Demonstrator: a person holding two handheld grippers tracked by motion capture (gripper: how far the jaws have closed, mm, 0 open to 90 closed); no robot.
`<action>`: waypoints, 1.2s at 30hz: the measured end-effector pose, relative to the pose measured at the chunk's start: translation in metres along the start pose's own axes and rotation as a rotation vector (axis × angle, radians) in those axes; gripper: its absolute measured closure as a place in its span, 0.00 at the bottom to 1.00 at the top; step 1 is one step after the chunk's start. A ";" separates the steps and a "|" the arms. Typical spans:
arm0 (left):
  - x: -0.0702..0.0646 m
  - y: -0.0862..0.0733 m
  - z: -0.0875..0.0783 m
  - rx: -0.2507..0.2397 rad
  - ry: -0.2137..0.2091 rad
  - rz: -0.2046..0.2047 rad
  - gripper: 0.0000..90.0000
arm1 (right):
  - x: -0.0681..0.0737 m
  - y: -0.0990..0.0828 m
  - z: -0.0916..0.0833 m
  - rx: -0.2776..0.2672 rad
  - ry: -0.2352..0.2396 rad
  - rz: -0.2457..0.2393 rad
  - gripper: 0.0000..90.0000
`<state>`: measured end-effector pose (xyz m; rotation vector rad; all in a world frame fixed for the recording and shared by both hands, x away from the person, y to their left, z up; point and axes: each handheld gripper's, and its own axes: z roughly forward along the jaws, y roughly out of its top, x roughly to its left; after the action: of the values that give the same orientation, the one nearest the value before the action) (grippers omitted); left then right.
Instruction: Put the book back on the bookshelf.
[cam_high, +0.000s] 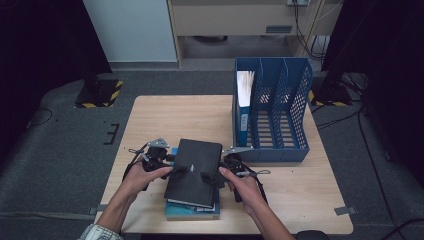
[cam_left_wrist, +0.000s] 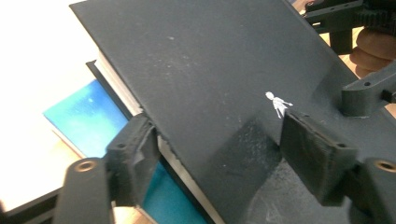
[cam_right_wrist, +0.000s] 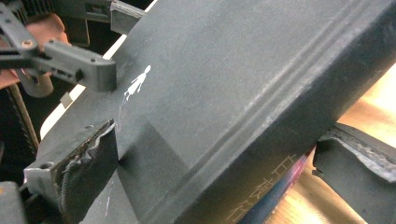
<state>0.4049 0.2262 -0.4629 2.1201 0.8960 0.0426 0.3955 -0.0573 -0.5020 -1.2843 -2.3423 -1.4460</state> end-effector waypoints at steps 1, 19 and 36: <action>-0.001 0.001 -0.003 -0.007 0.005 0.005 0.35 | 0.002 0.001 -0.001 -0.005 -0.008 -0.002 0.03; 0.003 0.012 -0.042 -0.076 0.050 0.012 0.59 | 0.030 0.044 -0.017 -0.056 -0.100 -0.152 0.20; 0.002 0.024 -0.061 -0.096 0.099 0.037 0.70 | 0.046 0.070 -0.024 -0.072 -0.151 -0.264 0.27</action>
<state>0.4013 0.2587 -0.4058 2.0593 0.8941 0.2074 0.4075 -0.0355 -0.4186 -1.1741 -2.6671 -1.5687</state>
